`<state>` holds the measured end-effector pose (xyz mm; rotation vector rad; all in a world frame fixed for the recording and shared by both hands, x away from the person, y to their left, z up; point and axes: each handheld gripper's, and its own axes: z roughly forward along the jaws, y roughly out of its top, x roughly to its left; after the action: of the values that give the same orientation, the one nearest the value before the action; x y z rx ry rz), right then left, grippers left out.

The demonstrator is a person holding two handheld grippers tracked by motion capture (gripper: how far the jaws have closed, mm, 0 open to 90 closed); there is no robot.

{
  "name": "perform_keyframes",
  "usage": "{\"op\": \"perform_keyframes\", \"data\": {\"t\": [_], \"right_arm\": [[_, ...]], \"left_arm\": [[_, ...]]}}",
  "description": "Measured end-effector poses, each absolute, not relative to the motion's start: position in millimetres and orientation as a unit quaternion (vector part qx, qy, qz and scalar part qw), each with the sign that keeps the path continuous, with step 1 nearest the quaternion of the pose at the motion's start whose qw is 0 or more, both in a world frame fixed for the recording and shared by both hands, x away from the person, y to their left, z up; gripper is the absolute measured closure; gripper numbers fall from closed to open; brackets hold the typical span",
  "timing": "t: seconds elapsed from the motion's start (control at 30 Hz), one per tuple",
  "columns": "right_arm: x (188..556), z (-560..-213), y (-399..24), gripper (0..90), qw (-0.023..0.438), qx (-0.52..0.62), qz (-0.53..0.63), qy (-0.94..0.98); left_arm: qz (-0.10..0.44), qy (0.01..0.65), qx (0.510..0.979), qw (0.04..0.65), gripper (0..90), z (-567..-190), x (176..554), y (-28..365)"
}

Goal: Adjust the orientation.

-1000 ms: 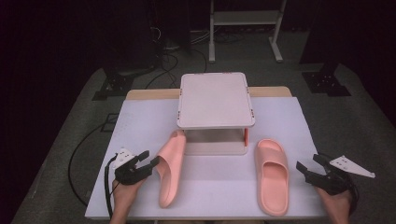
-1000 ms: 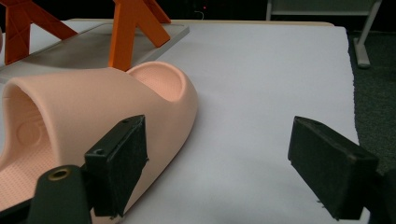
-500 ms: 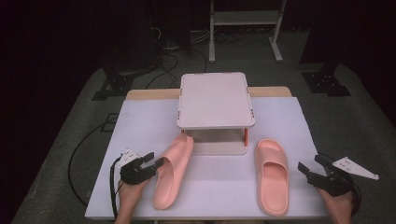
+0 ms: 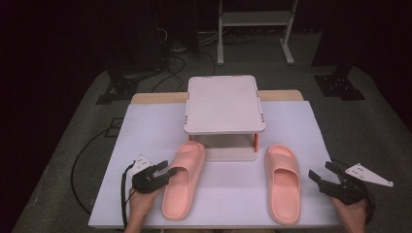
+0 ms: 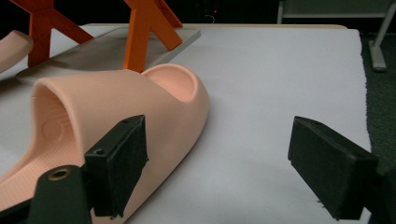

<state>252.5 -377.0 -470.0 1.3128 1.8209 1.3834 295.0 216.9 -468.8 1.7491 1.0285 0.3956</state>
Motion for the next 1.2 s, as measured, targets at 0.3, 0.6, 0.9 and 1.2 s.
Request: {"op": "perform_keyframes", "data": {"t": [0.3,0.6,0.9,1.2], "right_arm": [[241,-465,-375,19.3,0.242,0.469,0.532,0.662],[243,-464,-356,19.3,0.228,0.442,0.533,0.684],[247,-465,-334,23.1,0.222,0.425,0.519,0.707],[257,-468,-318,37.6,0.226,0.436,0.484,0.724]], "left_arm": [[0.169,0.421,0.733,0.507,58.4,-469,292,213],[0.188,0.424,0.729,0.503,64.7,-468,288,209],[0.182,0.428,0.728,0.503,68.0,-469,288,206],[0.176,0.427,0.721,0.517,70.3,-466,284,210]]}}
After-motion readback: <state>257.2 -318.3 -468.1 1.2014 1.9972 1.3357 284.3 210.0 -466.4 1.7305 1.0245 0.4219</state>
